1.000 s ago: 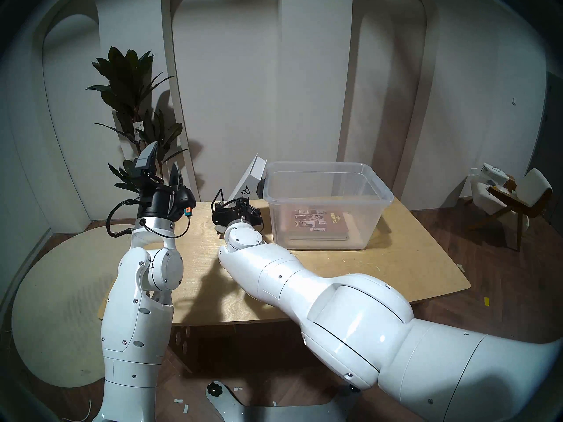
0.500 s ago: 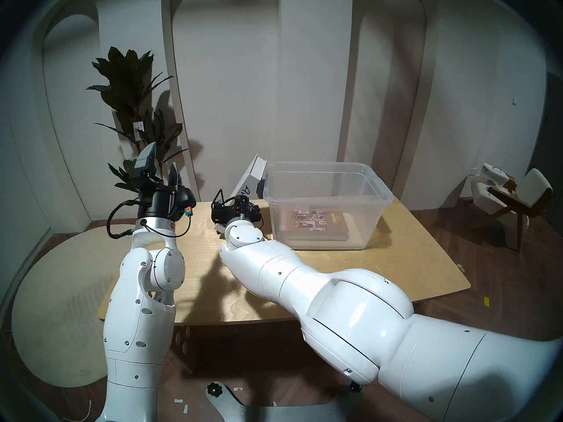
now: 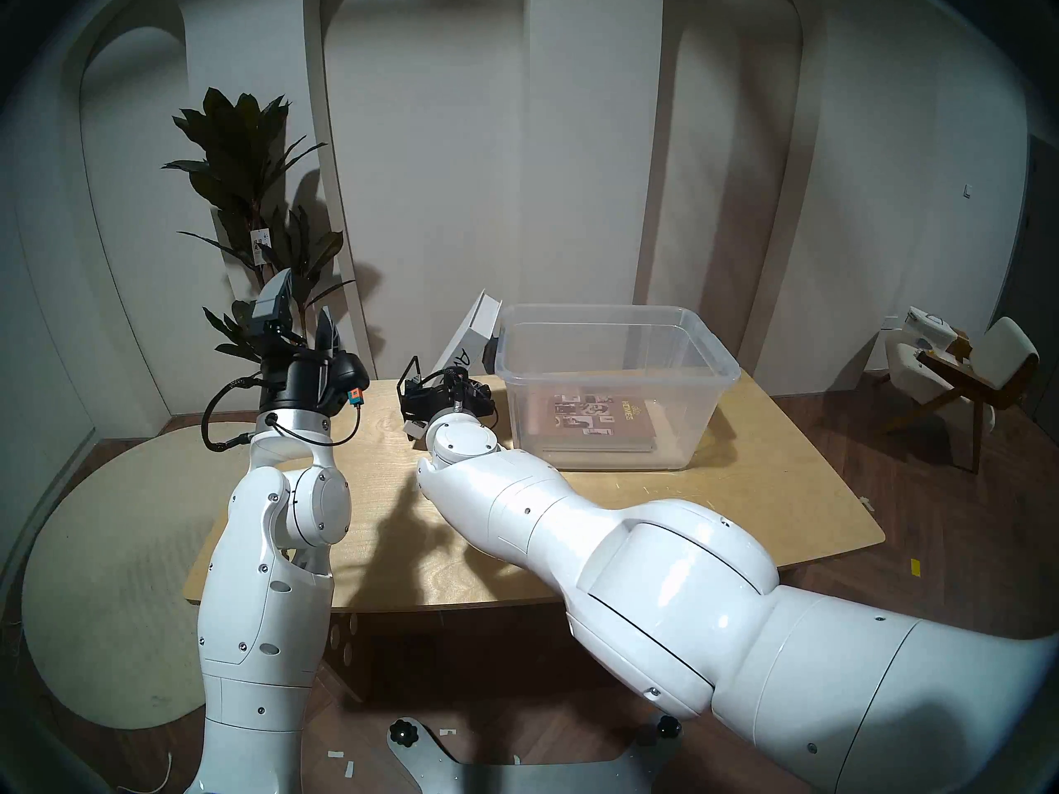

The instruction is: Pack the books into the storage box

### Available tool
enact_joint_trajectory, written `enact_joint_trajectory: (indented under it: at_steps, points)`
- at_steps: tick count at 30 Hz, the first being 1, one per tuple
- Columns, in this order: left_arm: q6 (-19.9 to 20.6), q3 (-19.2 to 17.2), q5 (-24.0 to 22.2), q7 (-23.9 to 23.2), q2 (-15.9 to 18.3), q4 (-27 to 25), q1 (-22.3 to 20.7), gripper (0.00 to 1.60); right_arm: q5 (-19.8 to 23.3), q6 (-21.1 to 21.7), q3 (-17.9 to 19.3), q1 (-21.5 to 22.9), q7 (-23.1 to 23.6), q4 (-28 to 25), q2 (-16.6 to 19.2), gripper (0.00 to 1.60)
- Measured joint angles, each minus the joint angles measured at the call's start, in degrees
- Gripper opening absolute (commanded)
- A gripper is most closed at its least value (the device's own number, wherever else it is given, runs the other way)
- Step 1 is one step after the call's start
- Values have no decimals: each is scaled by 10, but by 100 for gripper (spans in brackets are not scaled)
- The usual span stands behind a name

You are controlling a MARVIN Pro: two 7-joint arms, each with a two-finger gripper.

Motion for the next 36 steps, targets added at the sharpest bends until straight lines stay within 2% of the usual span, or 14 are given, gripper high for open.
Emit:
enact_joint_trajectory:
  at_steps: [1, 3, 4, 7, 8, 9, 14, 15, 17, 20, 23, 29, 33, 36]
  points:
    - [0, 0, 0, 0, 0, 0, 0, 160, 0, 0, 0, 0, 0, 1, 0, 116]
    - [2, 0, 1, 0, -1, 0, 0, 160, 0, 0, 0, 1, 0, 3, 0, 102]
    - [3, 0, 1, 0, -1, 0, 0, 160, 0, 0, 0, 2, 0, 4, 0, 102]
    - [5, 0, 3, 0, -3, 0, 0, 160, 0, -1, 0, 3, 0, 6, 0, 75]
    - [6, 1, 3, 0, -3, 0, 0, 160, 0, -1, 0, 3, 0, 6, 0, 75]
    - [6, 1, 3, 0, -3, 0, 0, 160, 0, -1, 0, 4, 0, 6, 0, 65]
    - [9, 1, 5, 0, -5, -1, 0, 160, 1, -2, 0, 5, -1, 7, 0, 57]
    - [10, 1, 5, 0, -5, -1, 0, 160, 2, -2, 0, 5, -1, 7, 0, 42]
    - [11, 1, 6, 0, -6, -1, 0, 160, 2, -3, 0, 6, -2, 8, -1, 29]
    - [12, 1, 7, 0, -7, -1, 0, 160, 3, -3, -1, 6, -2, 8, -1, 29]
    - [14, 1, 8, 0, -8, -2, 0, 160, 3, -3, -5, 6, -2, 8, -1, 18]
    - [17, 1, 10, 0, -9, -3, 0, 160, 0, -4, -14, 7, 0, 7, -1, 16]
    - [19, 1, 11, 0, -9, -4, 0, 160, -5, -4, -26, 7, 5, 7, -1, 1]
    - [19, 1, 12, 0, -9, -6, 0, 160, -9, -4, -34, 7, 7, 7, -1, 0]
